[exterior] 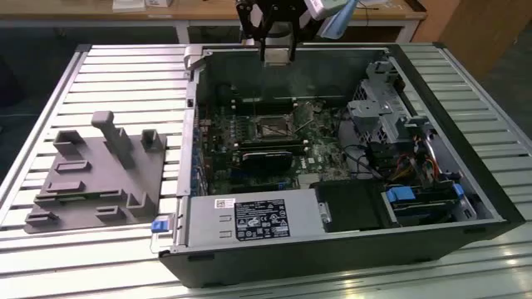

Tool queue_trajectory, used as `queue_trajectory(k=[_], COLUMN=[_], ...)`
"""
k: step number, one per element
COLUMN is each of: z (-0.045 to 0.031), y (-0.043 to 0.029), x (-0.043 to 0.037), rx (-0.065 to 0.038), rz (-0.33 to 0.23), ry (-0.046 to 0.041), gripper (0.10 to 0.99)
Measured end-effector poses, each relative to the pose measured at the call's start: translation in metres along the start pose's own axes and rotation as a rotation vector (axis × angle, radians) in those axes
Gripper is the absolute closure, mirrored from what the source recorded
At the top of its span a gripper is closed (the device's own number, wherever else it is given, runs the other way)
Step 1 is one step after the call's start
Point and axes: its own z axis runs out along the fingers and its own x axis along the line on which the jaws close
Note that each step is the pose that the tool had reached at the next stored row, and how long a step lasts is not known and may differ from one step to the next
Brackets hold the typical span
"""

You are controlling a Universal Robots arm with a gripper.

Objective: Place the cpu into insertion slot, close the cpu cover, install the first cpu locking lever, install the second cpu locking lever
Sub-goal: 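Place the cpu into insertion slot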

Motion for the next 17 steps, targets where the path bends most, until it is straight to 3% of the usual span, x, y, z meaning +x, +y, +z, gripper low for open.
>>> queue_trajectory(k=[14, 17], z=[0.0003, 0.0017], y=[0.0002, 0.0000], x=[0.0000, 0.0000], rx=[0.000, -0.001], rz=[0.001, 0.030], ry=[-0.0002, -0.0026], gripper=[0.545, 0.545])
